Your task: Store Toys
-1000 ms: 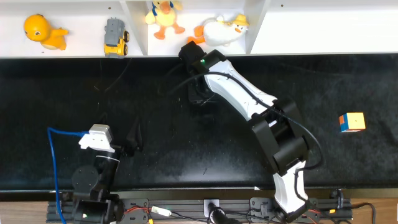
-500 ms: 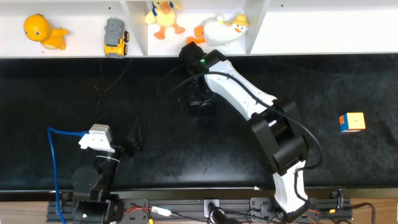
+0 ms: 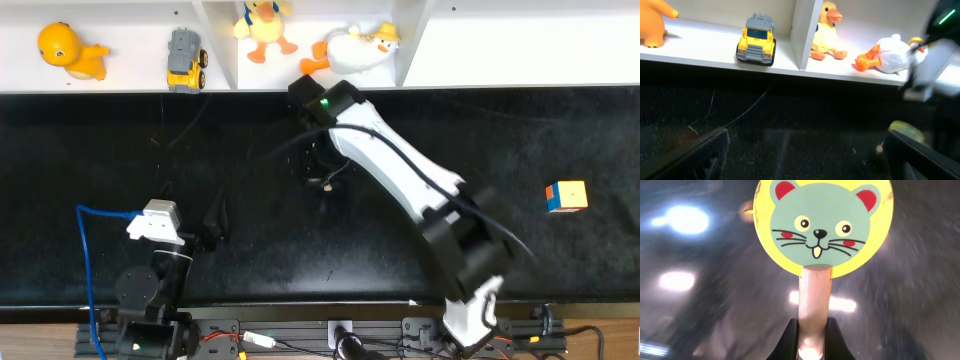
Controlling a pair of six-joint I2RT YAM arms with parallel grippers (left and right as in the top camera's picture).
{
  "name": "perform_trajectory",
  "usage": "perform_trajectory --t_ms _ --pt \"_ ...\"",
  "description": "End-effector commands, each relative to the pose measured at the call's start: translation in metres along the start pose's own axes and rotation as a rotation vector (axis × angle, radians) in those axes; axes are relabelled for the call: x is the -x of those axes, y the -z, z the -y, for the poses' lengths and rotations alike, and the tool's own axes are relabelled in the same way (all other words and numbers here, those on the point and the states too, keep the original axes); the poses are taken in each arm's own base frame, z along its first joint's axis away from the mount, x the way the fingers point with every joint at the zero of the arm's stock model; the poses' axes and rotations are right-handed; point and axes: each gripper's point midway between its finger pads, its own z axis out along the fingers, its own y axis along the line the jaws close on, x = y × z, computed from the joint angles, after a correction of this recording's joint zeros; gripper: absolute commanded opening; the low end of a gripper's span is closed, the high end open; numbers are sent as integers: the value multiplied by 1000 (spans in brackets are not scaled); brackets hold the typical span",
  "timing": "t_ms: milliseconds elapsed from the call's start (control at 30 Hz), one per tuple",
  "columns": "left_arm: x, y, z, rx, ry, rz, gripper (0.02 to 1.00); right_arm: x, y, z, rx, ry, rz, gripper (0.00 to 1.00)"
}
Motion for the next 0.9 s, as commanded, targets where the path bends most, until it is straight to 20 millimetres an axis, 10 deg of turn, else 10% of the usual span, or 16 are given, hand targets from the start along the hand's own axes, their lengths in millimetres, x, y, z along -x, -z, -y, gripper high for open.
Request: perform_trajectory --t_ms 33,533,900 --pt "-1 0 5 -24 16 4 998 -14 53 2 4 -18 120 47" --pt "-1 0 4 -24 16 4 996 -79 67 115 -78 -296 250 42" --pt "-1 0 5 -24 16 4 996 -30 102 211 -167 -424 497 47"
